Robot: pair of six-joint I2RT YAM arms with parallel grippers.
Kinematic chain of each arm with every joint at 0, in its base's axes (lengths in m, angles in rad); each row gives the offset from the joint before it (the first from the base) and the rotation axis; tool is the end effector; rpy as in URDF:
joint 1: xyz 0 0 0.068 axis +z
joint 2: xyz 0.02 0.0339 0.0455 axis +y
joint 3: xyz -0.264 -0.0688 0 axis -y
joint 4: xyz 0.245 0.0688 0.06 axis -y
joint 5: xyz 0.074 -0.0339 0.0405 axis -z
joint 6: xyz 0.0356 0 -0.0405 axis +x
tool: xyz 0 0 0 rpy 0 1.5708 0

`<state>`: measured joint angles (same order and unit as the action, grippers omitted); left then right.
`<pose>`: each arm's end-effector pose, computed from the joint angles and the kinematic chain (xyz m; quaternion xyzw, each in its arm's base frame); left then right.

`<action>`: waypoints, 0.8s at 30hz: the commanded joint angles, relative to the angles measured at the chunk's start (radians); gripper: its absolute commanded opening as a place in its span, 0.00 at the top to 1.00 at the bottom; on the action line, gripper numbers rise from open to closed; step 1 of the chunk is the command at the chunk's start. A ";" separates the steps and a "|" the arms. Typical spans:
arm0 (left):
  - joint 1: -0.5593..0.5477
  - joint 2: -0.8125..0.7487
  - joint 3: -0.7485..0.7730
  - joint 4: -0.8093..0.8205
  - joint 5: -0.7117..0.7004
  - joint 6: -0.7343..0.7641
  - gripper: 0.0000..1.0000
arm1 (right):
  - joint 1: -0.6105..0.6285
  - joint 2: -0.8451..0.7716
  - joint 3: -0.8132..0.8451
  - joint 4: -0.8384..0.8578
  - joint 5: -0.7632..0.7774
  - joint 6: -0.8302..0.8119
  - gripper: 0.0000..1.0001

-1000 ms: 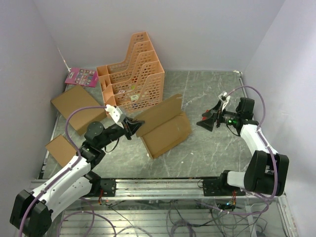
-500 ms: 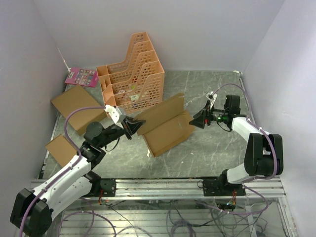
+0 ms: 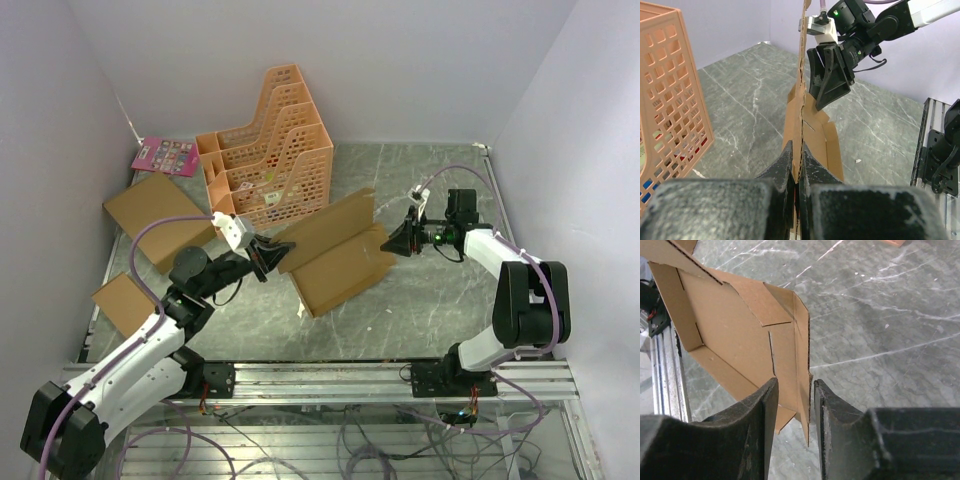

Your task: Fold the paper box

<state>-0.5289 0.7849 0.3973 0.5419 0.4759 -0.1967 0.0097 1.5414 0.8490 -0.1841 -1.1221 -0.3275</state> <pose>0.1533 -0.1085 0.2793 0.2811 0.5939 -0.4053 0.6356 0.2960 0.0349 0.1984 -0.3121 0.7545 0.4485 0.3636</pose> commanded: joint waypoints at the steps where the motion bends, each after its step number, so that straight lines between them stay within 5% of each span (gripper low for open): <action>1: 0.002 -0.002 0.037 0.054 0.015 0.019 0.93 | 0.003 0.012 0.025 -0.064 -0.025 -0.054 0.69; 9: 0.001 0.034 0.053 0.053 0.020 0.030 0.93 | 0.008 -0.047 0.027 -0.077 -0.043 -0.087 0.99; 24: 0.003 0.090 0.086 0.018 -0.116 0.068 0.93 | 0.051 -0.217 -0.059 0.027 0.030 -0.075 1.00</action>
<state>-0.5289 0.8642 0.4538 0.5694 0.4168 -0.1604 0.0479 1.3636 0.8150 -0.2047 -1.0500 -0.4072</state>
